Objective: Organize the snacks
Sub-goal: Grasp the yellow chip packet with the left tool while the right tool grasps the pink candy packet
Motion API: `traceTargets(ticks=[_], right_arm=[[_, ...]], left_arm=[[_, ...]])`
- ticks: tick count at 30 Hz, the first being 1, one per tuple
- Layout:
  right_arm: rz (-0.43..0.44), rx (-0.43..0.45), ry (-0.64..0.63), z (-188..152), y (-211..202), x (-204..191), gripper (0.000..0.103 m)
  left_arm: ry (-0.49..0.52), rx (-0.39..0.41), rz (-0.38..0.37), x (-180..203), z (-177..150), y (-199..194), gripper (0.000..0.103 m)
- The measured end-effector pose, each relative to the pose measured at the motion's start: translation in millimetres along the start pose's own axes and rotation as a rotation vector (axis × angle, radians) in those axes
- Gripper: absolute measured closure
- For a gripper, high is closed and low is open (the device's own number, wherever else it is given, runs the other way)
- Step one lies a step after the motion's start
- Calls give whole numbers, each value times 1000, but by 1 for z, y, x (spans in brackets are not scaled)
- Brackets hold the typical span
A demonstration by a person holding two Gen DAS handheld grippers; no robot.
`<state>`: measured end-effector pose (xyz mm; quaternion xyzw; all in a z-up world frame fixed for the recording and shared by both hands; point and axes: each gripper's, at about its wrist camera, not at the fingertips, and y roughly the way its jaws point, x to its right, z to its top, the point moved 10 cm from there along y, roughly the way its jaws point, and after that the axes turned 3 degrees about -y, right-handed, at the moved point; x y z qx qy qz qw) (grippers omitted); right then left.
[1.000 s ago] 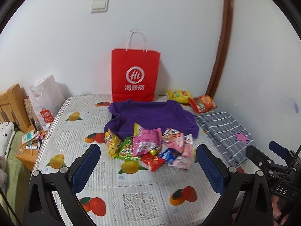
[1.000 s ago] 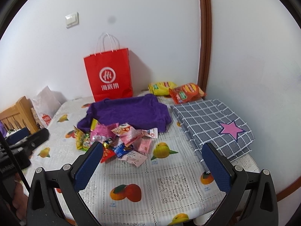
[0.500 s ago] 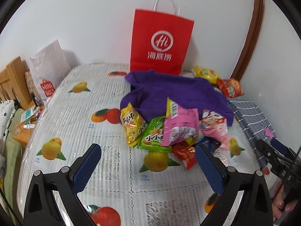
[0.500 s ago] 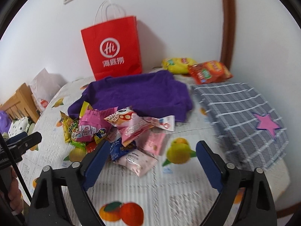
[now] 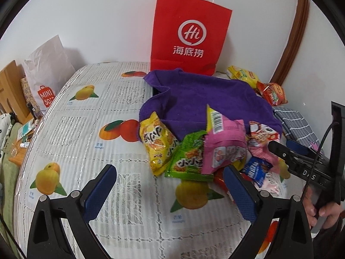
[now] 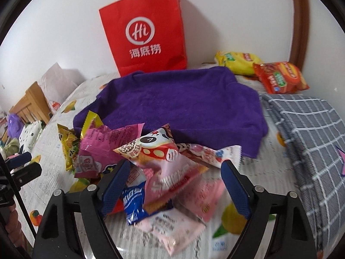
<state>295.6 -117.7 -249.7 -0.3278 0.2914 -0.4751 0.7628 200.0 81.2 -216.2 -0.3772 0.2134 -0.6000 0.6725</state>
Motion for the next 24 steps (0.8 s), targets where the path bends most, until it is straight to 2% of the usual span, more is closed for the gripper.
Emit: traceTargets(ticks=[3, 4, 6, 14, 16, 18, 21, 24], right_arm=[[14, -16, -22, 0, 11, -4, 24], [19, -21, -29, 0, 14, -5, 30], [31, -25, -33, -1, 17, -5, 33], [71, -8, -21, -1, 6, -3, 42], [71, -2, -19, -1, 1, -2, 48], [79, 8, -11, -1, -6, -1, 48], [74, 25, -3, -1, -17, 1, 49], [66, 34, 1, -2, -25, 1, 49]], left_arm=[[-21, -9, 4, -8, 3, 11, 4], [-26, -11, 5, -10, 5, 14, 4], [-37, -16, 12, -16, 8, 22, 8], [-55, -35, 23, -25, 20, 54, 10], [-65, -43, 23, -28, 22, 65, 10], [-80, -69, 19, -31, 20, 76, 25], [-114, -80, -10, -33, 19, 85, 29], [-121, -79, -39, -32, 19, 87, 45]])
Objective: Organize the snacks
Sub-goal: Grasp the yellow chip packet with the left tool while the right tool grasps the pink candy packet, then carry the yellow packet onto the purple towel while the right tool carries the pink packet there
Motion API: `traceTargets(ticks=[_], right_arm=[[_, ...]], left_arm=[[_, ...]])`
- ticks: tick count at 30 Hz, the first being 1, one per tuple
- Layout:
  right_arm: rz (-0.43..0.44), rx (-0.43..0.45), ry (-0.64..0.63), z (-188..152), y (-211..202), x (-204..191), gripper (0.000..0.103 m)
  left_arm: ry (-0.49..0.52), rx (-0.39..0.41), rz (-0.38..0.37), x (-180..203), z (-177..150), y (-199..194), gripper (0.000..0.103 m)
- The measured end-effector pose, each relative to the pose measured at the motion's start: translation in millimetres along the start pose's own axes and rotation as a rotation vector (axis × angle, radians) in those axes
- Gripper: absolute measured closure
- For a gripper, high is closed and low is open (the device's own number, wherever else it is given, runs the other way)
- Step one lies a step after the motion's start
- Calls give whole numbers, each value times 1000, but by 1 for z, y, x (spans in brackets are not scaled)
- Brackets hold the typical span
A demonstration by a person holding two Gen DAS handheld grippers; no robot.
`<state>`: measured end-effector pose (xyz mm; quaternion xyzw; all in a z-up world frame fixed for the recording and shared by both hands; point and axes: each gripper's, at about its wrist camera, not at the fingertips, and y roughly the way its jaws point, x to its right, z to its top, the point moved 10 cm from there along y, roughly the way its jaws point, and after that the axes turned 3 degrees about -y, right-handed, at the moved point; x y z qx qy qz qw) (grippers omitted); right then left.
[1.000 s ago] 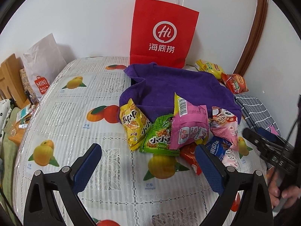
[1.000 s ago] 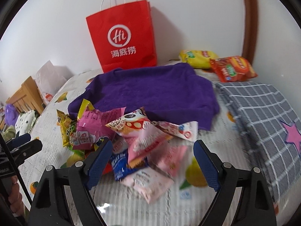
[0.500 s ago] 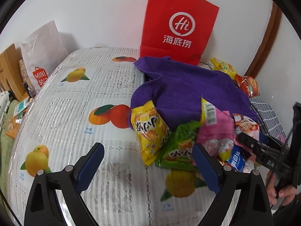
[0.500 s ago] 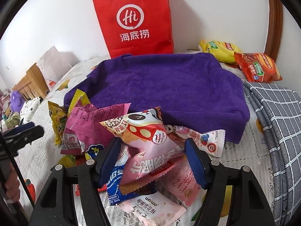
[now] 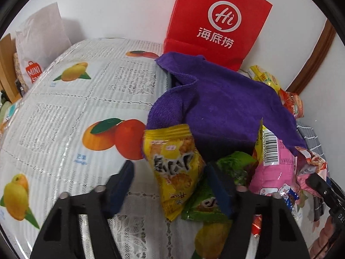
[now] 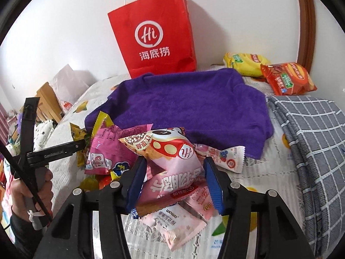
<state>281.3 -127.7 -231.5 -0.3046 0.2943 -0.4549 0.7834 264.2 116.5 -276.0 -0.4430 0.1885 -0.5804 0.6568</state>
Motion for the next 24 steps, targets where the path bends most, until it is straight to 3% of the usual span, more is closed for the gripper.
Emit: traceTargets(ticks=[6, 15, 24], right_arm=[[-40, -11, -18, -9, -9, -4, 49], [-78, 5, 21, -4, -34, -1, 49], [-139, 66, 11, 35, -67, 4, 49]], left_arm=[[12, -6, -24, 5, -1, -3, 60], [13, 27, -12, -2, -1, -44, 62], [62, 91, -17, 18, 20, -91, 62]])
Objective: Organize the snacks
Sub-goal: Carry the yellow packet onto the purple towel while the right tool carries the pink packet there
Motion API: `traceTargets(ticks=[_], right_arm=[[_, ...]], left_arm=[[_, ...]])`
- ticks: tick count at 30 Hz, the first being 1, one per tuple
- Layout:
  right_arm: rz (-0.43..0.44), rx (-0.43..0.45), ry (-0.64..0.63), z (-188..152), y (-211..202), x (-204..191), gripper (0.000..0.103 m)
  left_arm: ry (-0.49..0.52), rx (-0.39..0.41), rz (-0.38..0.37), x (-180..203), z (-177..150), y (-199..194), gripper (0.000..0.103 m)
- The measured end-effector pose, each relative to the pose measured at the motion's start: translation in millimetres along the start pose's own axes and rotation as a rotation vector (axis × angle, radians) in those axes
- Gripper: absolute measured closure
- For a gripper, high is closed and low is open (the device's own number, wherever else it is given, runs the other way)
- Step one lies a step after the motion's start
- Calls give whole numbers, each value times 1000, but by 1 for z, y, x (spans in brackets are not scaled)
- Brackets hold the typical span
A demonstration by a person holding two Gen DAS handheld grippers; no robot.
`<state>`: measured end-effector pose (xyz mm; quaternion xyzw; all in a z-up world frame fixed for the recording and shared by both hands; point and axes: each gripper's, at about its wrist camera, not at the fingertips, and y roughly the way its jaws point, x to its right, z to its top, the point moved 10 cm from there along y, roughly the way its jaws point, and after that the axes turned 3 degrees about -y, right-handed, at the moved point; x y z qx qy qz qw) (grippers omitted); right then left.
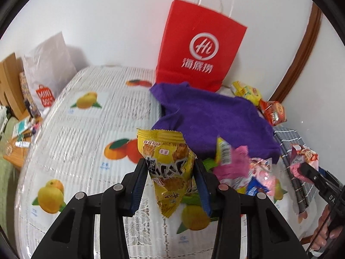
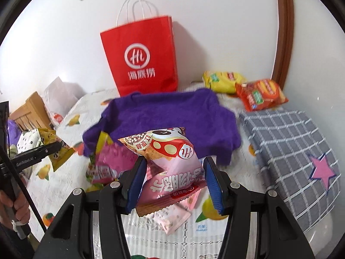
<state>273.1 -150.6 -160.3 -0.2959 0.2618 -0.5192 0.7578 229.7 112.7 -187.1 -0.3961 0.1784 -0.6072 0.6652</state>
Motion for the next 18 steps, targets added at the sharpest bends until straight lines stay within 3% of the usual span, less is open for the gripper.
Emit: traceTargets(ticks=[9, 18], right_arm=[[21, 61, 9, 69, 0, -6, 49], [16, 92, -29, 122, 29, -4, 49]], left_arm=[[43, 49, 5, 34, 52, -13, 62], [89, 90, 19, 57, 106, -2, 62]])
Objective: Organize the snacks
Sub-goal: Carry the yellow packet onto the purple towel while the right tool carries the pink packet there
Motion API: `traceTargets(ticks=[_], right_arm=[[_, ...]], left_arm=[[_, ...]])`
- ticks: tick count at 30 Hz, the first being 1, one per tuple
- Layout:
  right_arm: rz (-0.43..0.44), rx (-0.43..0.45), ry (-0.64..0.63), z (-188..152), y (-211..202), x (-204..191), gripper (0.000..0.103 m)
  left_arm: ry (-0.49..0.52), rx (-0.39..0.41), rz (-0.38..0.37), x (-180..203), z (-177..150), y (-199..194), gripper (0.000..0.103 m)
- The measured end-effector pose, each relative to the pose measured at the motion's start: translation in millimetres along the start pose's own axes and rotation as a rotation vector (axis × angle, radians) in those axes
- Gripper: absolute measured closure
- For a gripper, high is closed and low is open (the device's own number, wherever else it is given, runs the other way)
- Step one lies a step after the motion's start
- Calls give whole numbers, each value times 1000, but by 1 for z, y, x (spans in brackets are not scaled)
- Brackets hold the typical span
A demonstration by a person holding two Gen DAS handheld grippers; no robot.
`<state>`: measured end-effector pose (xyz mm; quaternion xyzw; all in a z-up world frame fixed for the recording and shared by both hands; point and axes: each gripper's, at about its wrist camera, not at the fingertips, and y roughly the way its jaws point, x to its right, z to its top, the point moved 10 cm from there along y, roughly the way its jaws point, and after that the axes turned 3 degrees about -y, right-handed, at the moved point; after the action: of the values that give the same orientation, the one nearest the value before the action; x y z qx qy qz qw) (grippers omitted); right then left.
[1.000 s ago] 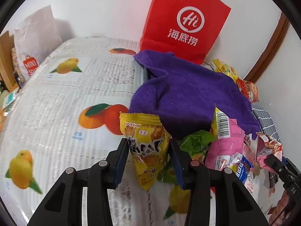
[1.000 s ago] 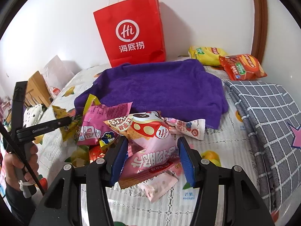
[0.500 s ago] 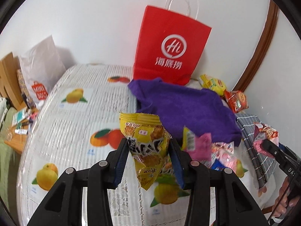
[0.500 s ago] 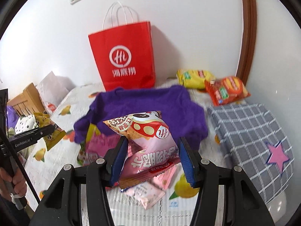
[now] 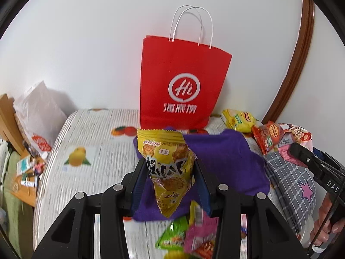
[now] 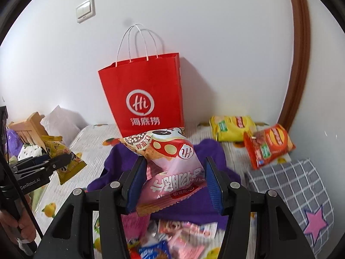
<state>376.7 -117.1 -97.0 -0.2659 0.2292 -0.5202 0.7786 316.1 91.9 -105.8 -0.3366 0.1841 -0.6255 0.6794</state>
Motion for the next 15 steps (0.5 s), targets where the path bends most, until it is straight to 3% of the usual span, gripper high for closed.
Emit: traceTargets(ticks=[11, 15], right_arm=[[-3, -38, 60, 9, 63, 38, 49], [55, -59, 93, 12, 83, 40, 49]], left_arm=[[-28, -54, -5, 5, 24, 67, 62], [-30, -71, -5, 6, 26, 88, 62]])
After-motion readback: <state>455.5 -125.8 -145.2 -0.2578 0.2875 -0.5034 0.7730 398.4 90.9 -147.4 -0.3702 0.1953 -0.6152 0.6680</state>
